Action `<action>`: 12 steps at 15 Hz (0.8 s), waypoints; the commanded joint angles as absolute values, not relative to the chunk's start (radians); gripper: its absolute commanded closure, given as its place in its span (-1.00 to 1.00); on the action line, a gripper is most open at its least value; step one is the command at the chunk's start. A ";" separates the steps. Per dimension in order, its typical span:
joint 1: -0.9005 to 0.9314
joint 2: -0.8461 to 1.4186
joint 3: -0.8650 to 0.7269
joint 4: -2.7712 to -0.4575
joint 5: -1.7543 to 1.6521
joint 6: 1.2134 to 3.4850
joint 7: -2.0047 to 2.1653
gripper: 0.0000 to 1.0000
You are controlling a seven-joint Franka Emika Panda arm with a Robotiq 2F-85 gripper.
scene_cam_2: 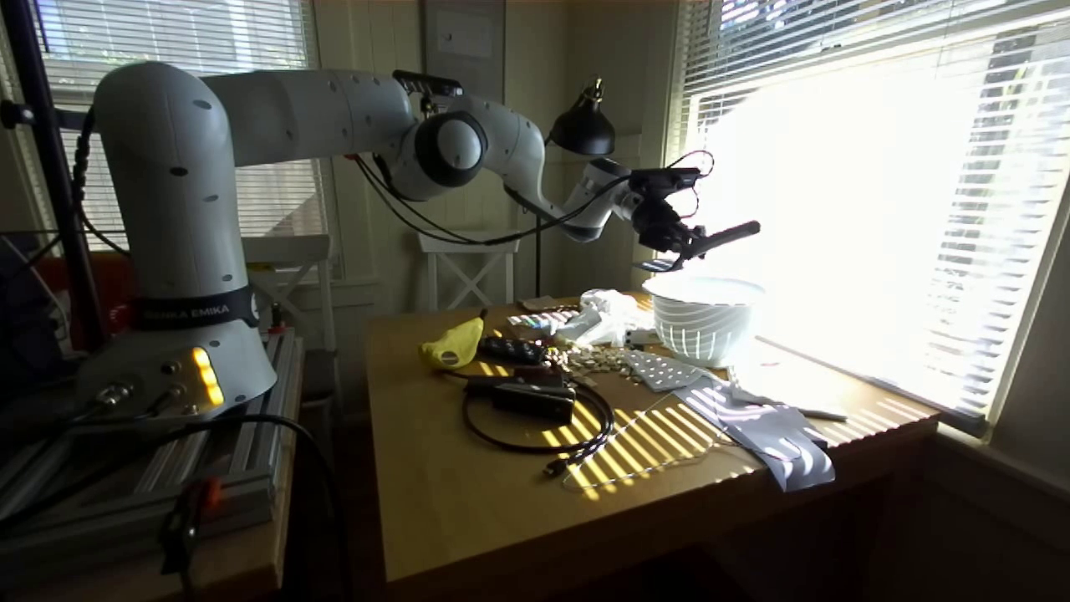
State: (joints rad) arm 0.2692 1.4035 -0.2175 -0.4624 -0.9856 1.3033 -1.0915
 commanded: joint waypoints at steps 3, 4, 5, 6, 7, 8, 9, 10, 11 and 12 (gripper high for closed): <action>0.258 1.411 -0.230 -0.454 -1.005 1.547 -1.280 0.89; 0.255 1.420 -0.224 -0.452 -0.989 1.550 -1.289 0.89; 0.250 1.431 -0.221 -0.441 -0.974 1.529 -1.289 0.89; 0.244 1.438 -0.216 -0.439 -0.956 1.501 -1.270 0.89; 0.236 1.444 -0.211 -0.440 -0.937 1.468 -1.249 0.89; 0.231 1.448 -0.208 -0.441 -0.911 1.412 -1.222 0.89; 0.228 1.458 -0.219 -0.436 -0.897 1.358 -1.175 0.89; 0.221 1.460 -0.213 -0.431 -0.873 1.319 -1.143 0.89; 0.216 1.463 -0.211 -0.429 -0.853 1.276 -1.107 0.89; 0.210 1.460 -0.208 -0.427 -0.830 1.233 -1.080 0.89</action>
